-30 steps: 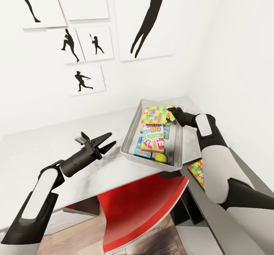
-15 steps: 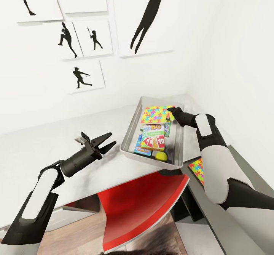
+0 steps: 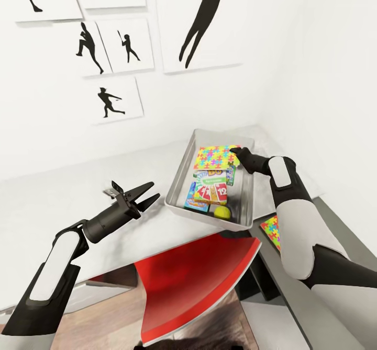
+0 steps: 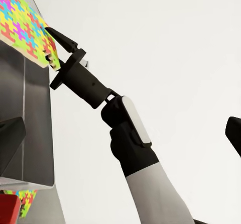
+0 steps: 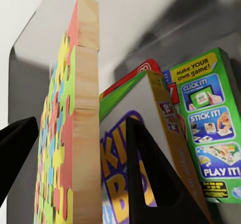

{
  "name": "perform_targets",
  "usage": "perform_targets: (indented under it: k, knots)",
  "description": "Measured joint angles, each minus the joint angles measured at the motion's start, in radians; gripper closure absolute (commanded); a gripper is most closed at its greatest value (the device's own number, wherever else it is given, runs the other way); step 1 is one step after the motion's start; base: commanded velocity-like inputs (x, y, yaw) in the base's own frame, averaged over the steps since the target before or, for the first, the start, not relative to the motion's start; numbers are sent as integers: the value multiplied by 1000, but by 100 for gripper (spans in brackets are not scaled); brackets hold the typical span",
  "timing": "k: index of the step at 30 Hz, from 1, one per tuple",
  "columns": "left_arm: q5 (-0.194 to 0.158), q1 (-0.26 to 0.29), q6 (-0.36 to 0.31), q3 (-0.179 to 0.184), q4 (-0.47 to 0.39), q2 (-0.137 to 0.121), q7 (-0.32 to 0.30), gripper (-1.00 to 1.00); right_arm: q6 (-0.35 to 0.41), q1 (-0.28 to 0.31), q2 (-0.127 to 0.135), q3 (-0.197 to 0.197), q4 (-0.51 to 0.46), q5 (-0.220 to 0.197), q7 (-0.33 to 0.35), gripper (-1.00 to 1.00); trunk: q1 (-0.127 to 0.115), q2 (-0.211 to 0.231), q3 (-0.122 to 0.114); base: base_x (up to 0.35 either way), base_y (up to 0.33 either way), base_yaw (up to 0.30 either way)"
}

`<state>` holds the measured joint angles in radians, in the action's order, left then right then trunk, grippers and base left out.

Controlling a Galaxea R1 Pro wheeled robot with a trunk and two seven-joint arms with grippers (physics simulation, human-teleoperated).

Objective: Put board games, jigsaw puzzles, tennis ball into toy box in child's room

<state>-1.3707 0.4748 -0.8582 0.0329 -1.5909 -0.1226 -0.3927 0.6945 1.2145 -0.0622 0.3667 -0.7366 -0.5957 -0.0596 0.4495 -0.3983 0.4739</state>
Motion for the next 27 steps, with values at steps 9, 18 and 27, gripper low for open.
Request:
perform_targets:
  k: [9, 18, 27]
  knots:
    - [0, 0, 0, 0, 0, 0, 0, -100, 0, 1, -1, -1, 0, 1, 0, -100, 0, 0, 2, 0, 0, 0]
    - [0, 0, 0, 0, 0, 0, -1, -100, -1, 2, -3, -2, 0, -9, 0, -100, 0, 0, 3, 0, 0, 0]
    - [0, 0, 0, 0, 0, -1, -1, -100, 1, 4, -4, -2, -5, 1, 0, -100, 0, 0, 3, 0, 0, 0]
